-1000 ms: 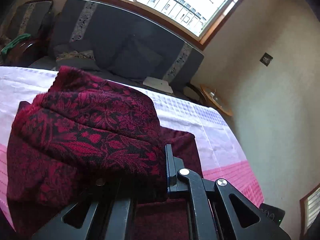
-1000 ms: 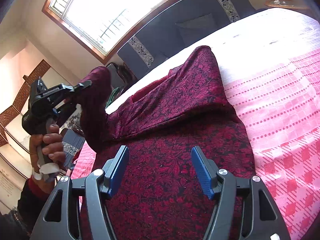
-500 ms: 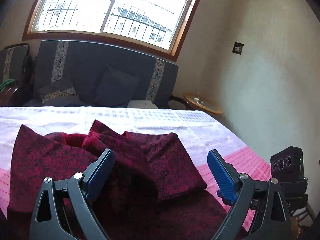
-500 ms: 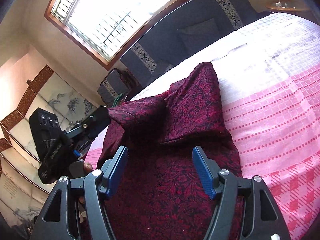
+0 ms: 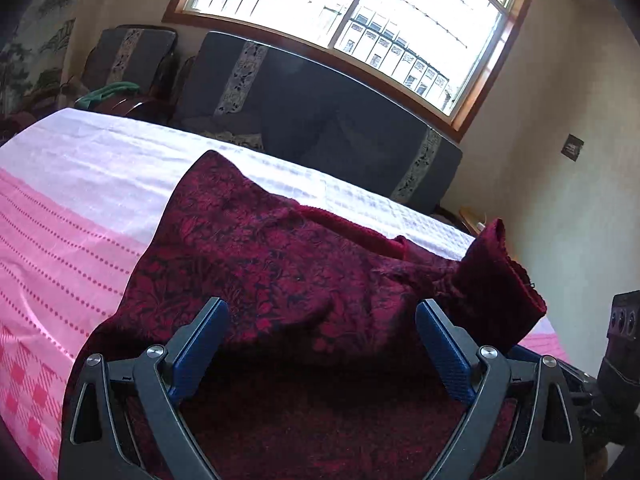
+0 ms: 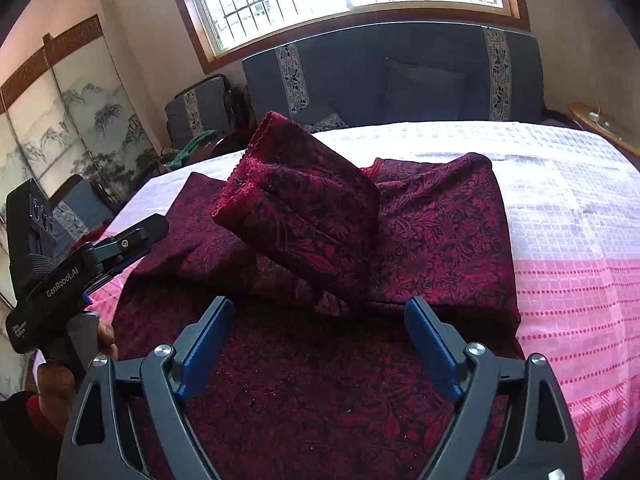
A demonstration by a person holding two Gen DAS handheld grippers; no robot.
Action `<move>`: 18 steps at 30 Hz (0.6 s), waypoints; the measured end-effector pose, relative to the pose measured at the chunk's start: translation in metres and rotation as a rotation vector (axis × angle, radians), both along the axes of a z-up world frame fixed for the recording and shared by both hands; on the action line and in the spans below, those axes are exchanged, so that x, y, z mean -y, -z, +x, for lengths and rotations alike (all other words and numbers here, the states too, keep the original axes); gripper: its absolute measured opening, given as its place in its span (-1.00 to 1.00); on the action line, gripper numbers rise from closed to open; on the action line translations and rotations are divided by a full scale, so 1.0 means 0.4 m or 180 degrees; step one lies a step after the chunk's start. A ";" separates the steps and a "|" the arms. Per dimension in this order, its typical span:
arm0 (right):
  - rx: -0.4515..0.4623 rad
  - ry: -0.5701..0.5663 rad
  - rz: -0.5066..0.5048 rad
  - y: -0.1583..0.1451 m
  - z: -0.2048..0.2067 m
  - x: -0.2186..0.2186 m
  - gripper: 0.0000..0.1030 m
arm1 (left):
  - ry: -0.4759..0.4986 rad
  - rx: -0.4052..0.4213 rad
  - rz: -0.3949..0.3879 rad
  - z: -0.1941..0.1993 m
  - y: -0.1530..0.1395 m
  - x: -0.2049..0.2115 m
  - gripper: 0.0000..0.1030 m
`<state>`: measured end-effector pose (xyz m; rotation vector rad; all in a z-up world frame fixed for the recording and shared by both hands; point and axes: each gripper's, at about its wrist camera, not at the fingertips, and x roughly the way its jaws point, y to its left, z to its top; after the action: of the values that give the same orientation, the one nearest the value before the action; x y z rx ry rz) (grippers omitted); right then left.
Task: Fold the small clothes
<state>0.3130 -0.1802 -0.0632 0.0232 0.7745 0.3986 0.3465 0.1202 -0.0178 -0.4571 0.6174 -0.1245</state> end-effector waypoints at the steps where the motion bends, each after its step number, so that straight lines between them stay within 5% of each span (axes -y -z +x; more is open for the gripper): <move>1: 0.0076 0.0030 -0.0086 0.000 0.014 -0.005 0.64 | -0.0028 -0.0009 -0.0079 -0.002 0.021 -0.006 0.83; 3: 0.0050 0.0095 -0.0020 -0.004 0.053 0.014 0.29 | -0.0074 -0.0032 -0.0221 -0.006 0.043 -0.021 0.83; 4: -0.0085 0.0173 0.0127 -0.001 0.080 0.042 -0.46 | -0.0097 -0.0017 -0.0252 -0.007 0.049 -0.023 0.83; 5: -0.0231 0.0287 0.0383 0.008 0.107 0.087 -0.87 | -0.0131 -0.0018 -0.0262 -0.008 0.053 -0.026 0.83; 10: -0.0843 0.0743 0.1676 0.118 0.163 0.328 -0.79 | -0.0133 -0.0077 -0.0311 -0.002 0.068 -0.031 0.83; 14: -0.0961 0.0686 0.2159 0.153 0.159 0.387 -0.59 | -0.0146 -0.0092 -0.0319 0.002 0.070 -0.036 0.83; 15: -0.0956 0.0668 0.2234 0.150 0.161 0.393 -0.48 | -0.0146 -0.0092 -0.0318 0.002 0.070 -0.035 0.83; 17: -0.0903 0.0683 0.2383 0.141 0.168 0.410 0.37 | -0.0150 -0.0100 -0.0310 0.002 0.070 -0.034 0.83; 18: -0.0873 0.0688 0.2443 0.135 0.177 0.417 0.45 | -0.0150 -0.0108 -0.0302 0.002 0.070 -0.033 0.83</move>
<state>0.3838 -0.3472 -0.1173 0.8880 0.8384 0.4715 0.3474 0.1335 -0.0457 -0.5661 0.6355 -0.1015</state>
